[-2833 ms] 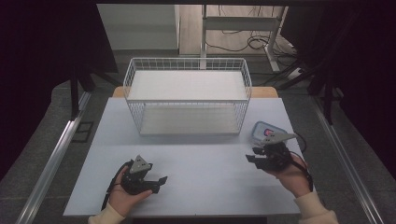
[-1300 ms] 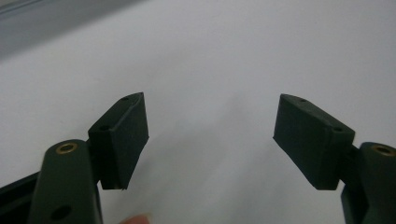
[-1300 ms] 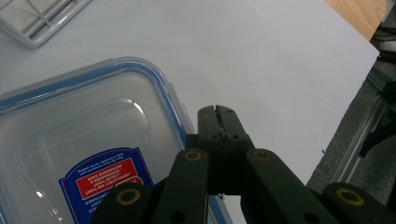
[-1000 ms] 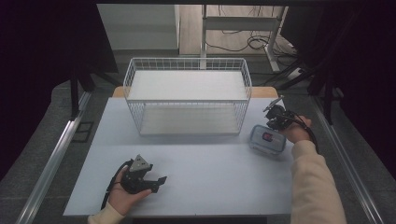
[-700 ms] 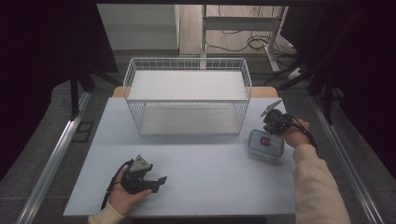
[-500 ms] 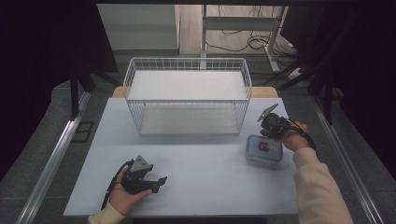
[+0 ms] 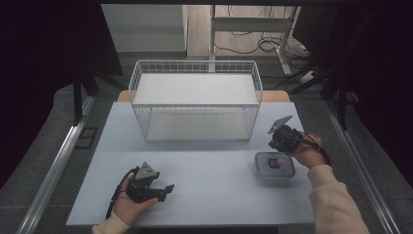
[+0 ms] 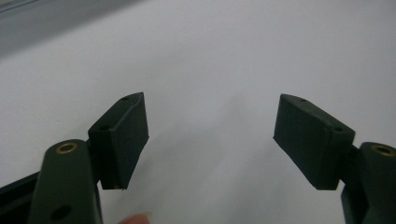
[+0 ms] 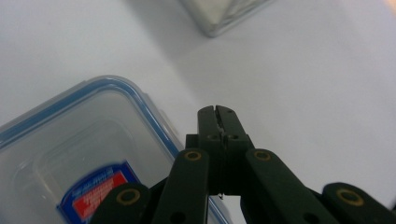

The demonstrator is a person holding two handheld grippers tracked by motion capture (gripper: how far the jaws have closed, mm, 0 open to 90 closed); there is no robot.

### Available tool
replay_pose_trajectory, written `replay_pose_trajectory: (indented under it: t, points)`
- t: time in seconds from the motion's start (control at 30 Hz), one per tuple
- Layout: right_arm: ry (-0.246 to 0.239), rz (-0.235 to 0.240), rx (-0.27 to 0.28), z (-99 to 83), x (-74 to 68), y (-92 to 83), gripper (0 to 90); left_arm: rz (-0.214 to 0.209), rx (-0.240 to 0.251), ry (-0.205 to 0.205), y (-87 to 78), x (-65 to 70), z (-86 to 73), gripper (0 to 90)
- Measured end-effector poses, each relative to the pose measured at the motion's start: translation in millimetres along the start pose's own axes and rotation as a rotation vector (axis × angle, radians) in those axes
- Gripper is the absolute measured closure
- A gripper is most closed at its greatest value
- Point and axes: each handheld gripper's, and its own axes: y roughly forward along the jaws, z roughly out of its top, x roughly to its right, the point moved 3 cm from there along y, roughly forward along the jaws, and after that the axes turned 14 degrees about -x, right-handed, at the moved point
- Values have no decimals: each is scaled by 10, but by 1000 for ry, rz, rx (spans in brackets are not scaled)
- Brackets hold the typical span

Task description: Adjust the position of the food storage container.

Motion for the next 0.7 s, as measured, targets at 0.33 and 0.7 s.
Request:
replay_pose_trajectory:
  t: [0.33,0.7]
  points:
    - [339,-25,-21,-638,-5,-163,891,-4,3,7,-9,18,5,261]
    - [487,30,-13,-978,-125,-23,891,2,-2,3,-2,19,7,261]
